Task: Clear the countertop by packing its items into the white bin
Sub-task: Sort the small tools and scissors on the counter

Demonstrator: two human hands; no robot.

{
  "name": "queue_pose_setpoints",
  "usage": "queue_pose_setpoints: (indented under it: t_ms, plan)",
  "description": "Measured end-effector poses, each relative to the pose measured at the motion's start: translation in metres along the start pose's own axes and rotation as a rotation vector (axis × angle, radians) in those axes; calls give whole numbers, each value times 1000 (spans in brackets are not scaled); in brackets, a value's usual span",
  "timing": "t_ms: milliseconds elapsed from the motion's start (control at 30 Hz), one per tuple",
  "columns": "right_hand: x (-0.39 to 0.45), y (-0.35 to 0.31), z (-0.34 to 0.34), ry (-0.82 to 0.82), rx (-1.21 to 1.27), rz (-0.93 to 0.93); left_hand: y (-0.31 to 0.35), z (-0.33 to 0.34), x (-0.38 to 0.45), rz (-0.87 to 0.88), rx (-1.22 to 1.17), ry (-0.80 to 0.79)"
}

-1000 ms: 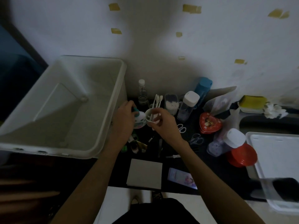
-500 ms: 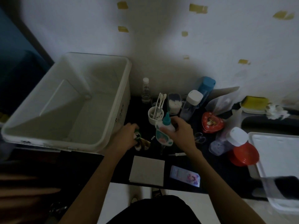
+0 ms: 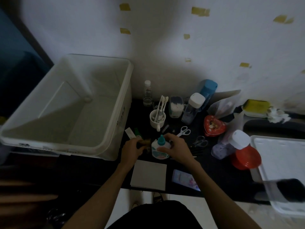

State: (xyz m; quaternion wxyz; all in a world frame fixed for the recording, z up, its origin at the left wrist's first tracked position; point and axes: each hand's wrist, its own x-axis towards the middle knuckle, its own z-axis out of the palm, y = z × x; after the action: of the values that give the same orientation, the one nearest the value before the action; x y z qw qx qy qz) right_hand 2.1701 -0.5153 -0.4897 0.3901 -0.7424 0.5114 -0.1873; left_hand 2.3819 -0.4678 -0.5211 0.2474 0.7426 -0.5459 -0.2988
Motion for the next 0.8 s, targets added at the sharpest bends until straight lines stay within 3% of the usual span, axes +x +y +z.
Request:
queue_pose_setpoints:
  t_ms: [267,533,633,800]
  plan:
    - [11,-15,29,164,-122,136,0,18,-7,-117,-73,203]
    - [18,-33,60,144,-127,243,-8,23,-8,-118,-114,151]
    - [16,-32,59,70,-113,229,-15,18,-7,-95,-155,73]
    - [18,-16,37,-203,-110,176,-31,-1,-12,-120,-305,-80]
